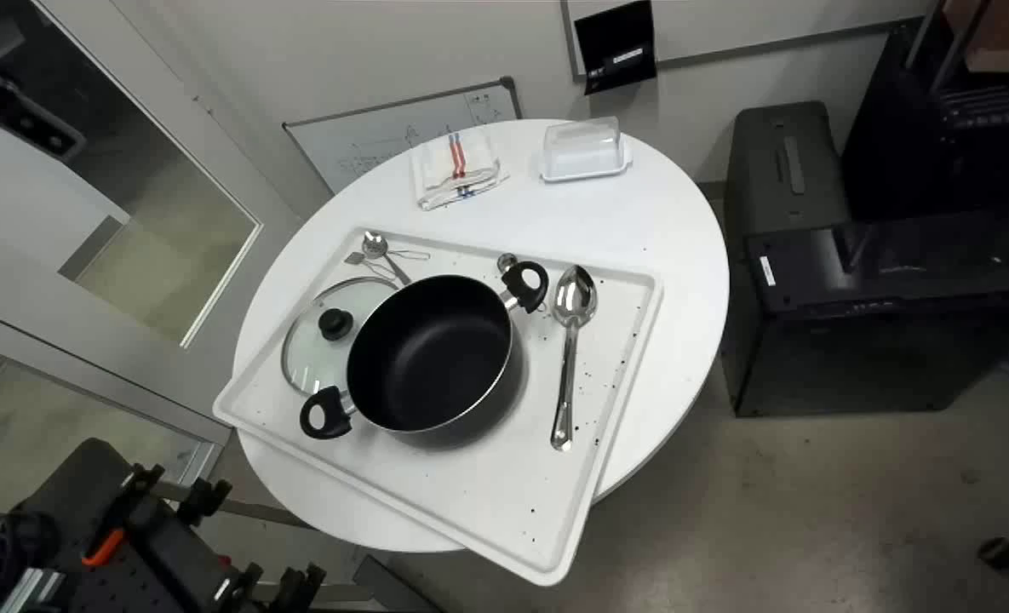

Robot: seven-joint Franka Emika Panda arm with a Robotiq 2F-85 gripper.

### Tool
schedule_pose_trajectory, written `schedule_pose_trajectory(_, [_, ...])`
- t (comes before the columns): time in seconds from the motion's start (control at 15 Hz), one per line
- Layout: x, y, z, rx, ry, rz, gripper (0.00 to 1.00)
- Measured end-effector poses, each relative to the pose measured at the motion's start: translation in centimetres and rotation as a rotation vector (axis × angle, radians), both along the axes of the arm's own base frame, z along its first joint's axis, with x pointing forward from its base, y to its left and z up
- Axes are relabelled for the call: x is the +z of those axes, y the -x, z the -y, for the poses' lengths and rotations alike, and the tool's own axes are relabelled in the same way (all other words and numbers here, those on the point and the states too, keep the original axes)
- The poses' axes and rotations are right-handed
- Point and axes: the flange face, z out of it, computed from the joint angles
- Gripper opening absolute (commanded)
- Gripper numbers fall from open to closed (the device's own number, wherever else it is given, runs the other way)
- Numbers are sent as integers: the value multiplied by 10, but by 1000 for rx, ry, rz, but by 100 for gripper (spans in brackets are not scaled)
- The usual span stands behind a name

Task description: Put the glass lid on the black pot

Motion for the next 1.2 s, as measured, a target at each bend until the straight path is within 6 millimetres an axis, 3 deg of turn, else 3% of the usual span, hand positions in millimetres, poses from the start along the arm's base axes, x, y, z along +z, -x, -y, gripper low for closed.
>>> schedule_pose_trajectory(0.8, [-5, -3, -9, 14, 24, -10, 100])
schedule_pose_trajectory(1.0, [-23, -14, -28, 36, 71, -18, 100])
schedule_pose_trajectory(1.2, [-54, -28, -52, 67, 124, -38, 100])
